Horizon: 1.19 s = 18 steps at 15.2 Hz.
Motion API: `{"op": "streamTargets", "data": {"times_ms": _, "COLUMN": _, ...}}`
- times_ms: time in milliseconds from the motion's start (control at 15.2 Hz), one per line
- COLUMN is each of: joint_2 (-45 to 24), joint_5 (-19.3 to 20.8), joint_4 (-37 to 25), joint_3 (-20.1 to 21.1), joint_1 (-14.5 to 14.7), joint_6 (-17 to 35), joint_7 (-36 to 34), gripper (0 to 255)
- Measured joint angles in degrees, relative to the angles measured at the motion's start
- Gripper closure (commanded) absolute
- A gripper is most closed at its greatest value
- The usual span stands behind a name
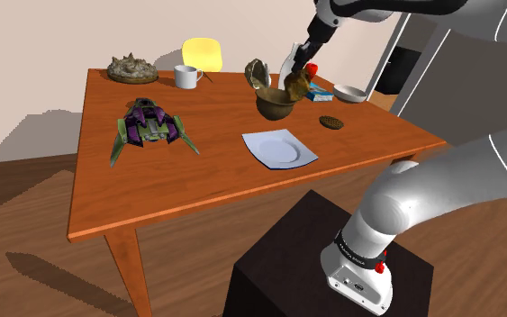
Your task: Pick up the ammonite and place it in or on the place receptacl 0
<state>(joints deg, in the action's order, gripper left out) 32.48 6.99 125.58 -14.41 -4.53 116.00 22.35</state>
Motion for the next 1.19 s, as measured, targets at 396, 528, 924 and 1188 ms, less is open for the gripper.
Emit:
{"op": "streamTargets", "data": {"times_ms": 396, "joint_2": -9.5, "joint_5": -1.9, "joint_4": -6.8, "joint_3": -2.5, "joint_1": 1.3, "joint_6": 2.7, "joint_7": 2.2, "gripper": 255}}
{"op": "streamTargets", "data": {"times_ms": 528, "joint_2": -9.7, "joint_5": -1.9, "joint_4": -5.6, "joint_3": -2.7, "joint_1": 1.2, "joint_6": 4.1, "joint_7": 2.3, "gripper": 255}}
{"op": "streamTargets", "data": {"times_ms": 924, "joint_2": -9.6, "joint_5": -1.7, "joint_4": -0.7, "joint_3": -2.9, "joint_1": 1.0, "joint_6": 8.9, "joint_7": 2.2, "gripper": 255}}
{"op": "streamTargets", "data": {"times_ms": 1188, "joint_2": -9.7, "joint_5": -1.6, "joint_4": 2.3, "joint_3": -3.2, "joint_1": 0.9, "joint_6": 12.1, "joint_7": 2.3, "gripper": 255}}
